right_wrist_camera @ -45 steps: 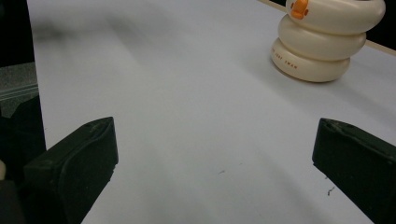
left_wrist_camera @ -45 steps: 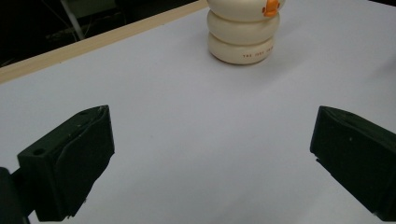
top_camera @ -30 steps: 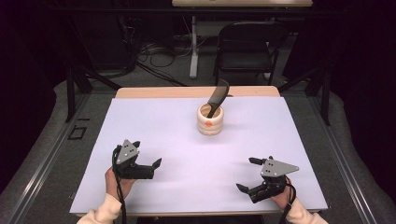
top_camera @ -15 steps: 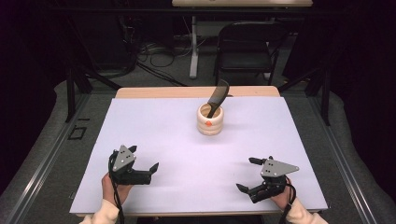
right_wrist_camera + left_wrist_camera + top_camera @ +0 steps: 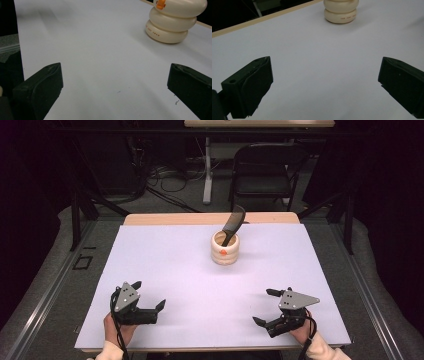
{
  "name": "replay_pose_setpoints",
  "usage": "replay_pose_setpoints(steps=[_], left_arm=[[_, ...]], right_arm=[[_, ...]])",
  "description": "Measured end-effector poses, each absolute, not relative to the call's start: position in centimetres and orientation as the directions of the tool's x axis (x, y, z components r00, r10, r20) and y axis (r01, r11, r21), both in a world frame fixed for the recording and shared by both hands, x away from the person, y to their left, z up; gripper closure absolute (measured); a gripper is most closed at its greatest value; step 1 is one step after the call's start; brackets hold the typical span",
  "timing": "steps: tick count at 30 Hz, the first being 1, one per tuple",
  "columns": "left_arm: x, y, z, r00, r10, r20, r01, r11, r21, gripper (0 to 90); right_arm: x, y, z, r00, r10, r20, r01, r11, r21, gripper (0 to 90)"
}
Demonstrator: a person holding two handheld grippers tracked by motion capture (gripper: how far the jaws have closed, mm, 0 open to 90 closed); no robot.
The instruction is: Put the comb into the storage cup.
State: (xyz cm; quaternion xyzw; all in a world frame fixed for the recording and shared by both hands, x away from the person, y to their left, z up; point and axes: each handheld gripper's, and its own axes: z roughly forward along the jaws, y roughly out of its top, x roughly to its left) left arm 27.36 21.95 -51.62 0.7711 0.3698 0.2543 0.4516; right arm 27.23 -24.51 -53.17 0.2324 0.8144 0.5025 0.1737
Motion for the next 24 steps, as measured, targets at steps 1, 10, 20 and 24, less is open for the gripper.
replay_pose_setpoints(steps=[1,10,20,24], left_arm=[[27.3,22.0,-51.7,0.597,0.8,0.056,0.341,-0.316,0.885,0.0],[26.4,22.2,-51.9,0.601,0.796,0.072,0.328,-0.327,0.886,0.0],[25.6,22.5,-52.2,0.604,0.793,0.077,0.325,-0.333,0.885,0.0],[25.9,22.5,-52.1,0.621,0.781,0.071,0.319,-0.334,0.887,0.0]], right_arm=[[27.2,-24.5,-53.2,-0.832,0.553,-0.049,0.204,0.387,0.899,0.0],[27.3,-24.5,-53.2,-0.832,0.553,-0.048,0.207,0.388,0.898,0.0],[27.3,-24.5,-53.2,-0.834,0.55,-0.047,0.205,0.388,0.898,0.0],[27.3,-24.5,-53.2,-0.835,0.548,-0.049,0.2,0.386,0.9,0.0]])
